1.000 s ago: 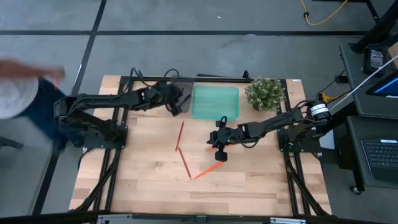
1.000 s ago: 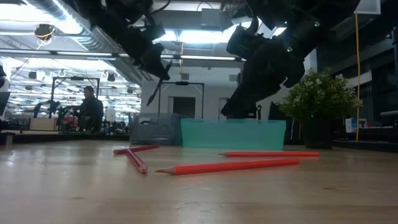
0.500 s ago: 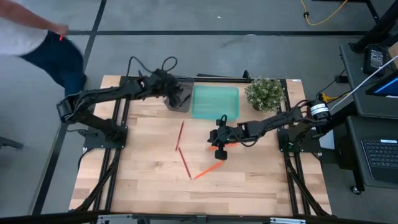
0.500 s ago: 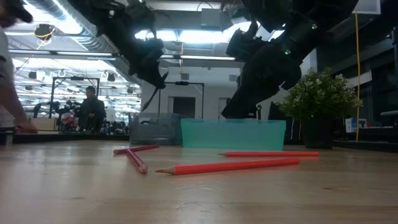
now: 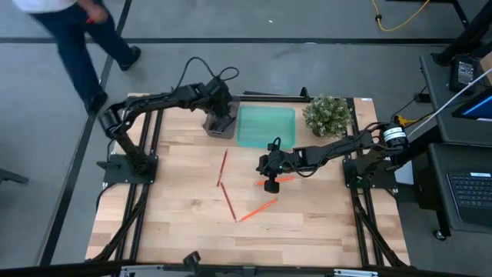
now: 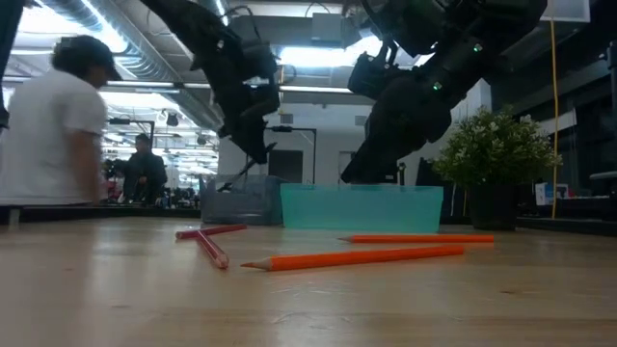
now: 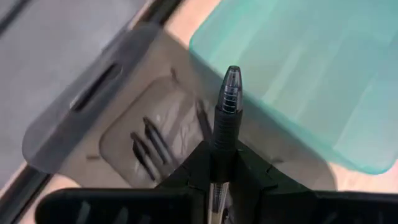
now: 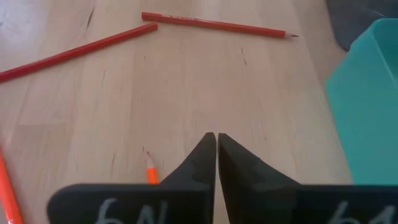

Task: Sort pens & pencils
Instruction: Put the black pen into the black bin

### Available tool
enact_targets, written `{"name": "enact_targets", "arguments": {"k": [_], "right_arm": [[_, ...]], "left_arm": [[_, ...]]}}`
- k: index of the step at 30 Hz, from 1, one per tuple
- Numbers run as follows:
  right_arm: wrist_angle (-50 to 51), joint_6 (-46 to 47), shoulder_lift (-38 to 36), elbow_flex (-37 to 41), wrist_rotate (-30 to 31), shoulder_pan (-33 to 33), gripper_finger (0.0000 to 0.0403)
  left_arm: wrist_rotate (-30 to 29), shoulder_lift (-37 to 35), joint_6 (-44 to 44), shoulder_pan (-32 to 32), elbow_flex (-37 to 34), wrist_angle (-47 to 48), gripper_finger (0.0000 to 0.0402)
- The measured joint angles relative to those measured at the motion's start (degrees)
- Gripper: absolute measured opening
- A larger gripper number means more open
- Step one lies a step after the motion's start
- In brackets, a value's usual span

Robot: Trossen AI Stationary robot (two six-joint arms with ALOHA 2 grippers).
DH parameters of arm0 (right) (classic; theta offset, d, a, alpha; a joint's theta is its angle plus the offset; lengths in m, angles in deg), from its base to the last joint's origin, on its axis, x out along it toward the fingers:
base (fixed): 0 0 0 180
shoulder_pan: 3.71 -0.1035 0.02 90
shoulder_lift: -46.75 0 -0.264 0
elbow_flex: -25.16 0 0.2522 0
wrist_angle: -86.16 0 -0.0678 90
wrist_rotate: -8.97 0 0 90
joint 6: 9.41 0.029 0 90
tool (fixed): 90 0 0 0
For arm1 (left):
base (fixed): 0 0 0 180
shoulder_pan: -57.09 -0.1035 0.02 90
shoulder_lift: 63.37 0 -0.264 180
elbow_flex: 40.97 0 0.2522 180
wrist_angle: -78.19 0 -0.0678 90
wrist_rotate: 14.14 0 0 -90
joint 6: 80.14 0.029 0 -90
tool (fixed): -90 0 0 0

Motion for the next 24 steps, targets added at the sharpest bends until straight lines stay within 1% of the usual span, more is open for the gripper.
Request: {"name": "enact_targets", "arguments": {"k": [4, 7, 9, 13, 19, 21, 24], "right_arm": [[0.00, 0.00, 0.00, 0.00, 0.00, 0.00, 0.0020], [0.02, 0.00, 0.00, 0.00, -0.01, 0.00, 0.0020], [0.06, 0.00, 0.00, 0.00, 0.00, 0.00, 0.0020], [0.09, -0.07, 0.00, 0.00, 0.00, 0.00, 0.0021], [0.09, -0.15, 0.00, 0.00, 0.00, 0.00, 0.0021], [0.09, -0.01, 0.00, 0.00, 0.00, 0.00, 0.0021], [-0.15, 0.00, 0.00, 0.00, 0.00, 0.00, 0.0021]], "left_arm": [[1.27, 4.49, -0.24, -1.32, 4.76, 5.61, 0.0031], [1.47, 6.55, -0.18, -1.78, 6.96, 6.91, 0.0031], [2.40, 7.17, 0.77, -1.83, 7.51, 6.97, 0.0031], [6.31, 7.28, 0.92, -2.57, 7.51, 7.07, 0.0031], [6.23, 7.28, 0.97, -3.18, 7.51, 8.17, 0.0032], [5.90, 7.28, 0.99, -2.87, 7.49, 7.53, 0.0052], [5.03, 7.28, 3.41, -1.93, 7.49, 7.23, 0.0095]]}}
